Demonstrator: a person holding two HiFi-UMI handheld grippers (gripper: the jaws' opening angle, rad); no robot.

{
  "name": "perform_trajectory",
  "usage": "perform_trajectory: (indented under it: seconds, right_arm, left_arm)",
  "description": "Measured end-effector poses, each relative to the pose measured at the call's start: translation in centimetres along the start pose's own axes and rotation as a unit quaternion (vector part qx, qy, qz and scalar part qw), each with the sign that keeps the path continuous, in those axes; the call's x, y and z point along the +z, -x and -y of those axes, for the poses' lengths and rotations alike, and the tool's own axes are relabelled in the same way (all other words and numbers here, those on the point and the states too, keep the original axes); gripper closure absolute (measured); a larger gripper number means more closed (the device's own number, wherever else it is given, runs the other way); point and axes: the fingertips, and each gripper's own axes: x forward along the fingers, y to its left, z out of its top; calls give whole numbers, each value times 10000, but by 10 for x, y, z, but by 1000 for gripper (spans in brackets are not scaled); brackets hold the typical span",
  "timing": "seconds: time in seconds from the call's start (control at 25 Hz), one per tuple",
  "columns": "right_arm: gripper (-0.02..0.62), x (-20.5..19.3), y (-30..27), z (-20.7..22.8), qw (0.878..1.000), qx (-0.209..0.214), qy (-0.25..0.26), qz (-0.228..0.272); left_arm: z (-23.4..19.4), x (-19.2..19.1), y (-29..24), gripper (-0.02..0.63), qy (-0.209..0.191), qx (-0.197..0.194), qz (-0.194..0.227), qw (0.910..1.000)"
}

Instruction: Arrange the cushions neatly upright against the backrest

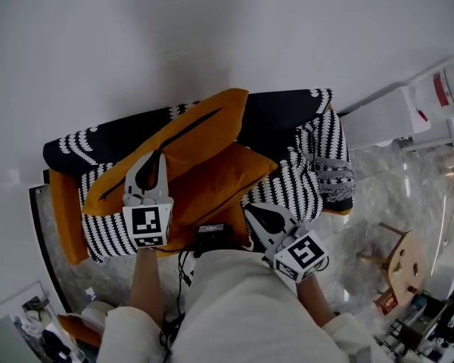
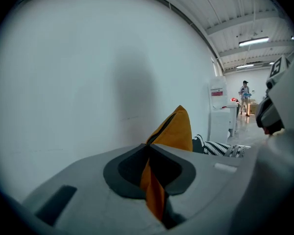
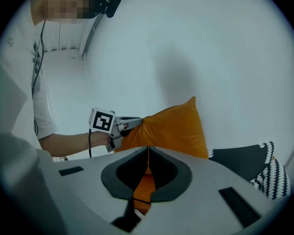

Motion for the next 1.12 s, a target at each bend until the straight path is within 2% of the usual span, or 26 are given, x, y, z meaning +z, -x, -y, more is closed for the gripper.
perform_trajectory:
  seconds: [0.2, 0.48, 0.6, 0.64, 0.68, 0.76, 0.84, 0.92, 1.04, 1.12]
  right_arm:
    - [586, -10, 23, 21, 9998, -121, -168, 83]
    - [586, -17, 76, 78, 9989, -281, -369, 88]
    - [586, -22, 99, 109, 9985, -289, -466, 66]
    - [586, -25, 105, 120, 9983, -291, -502, 48]
    - [586, -31, 107, 132, 9981, -301, -541, 10]
    - [586, -49, 100, 164, 9976, -344, -547, -232]
    - [586, -69, 92, 201, 9959, -506, -505, -559]
    - [586, -72, 93, 228, 9947, -559, -662, -563]
    - [586, -65, 99, 248, 9952, -285, -879, -329]
    - [586, -70, 103, 251, 9953, -108, -883, -388]
  left_arm:
    - [56, 30, -16, 575, -226, -406, 193, 9987]
    - [147, 69, -56, 575, -465, -766, 250, 9957]
    - [176, 110, -68, 597, -36, -747, 832, 9937]
    - [182, 122, -77, 597, -6, -674, 948, 9932]
    - [187, 124, -92, 597, -161, -569, 902, 9942]
    - [194, 97, -133, 597, -538, -407, 393, 9969]
    - [205, 55, -165, 597, -561, -509, -231, 9969]
    - [223, 32, -172, 597, -600, -682, -494, 9946]
    - [241, 22, -166, 597, -228, -667, -536, 9961]
    - [249, 16, -160, 597, 42, -526, -645, 9965]
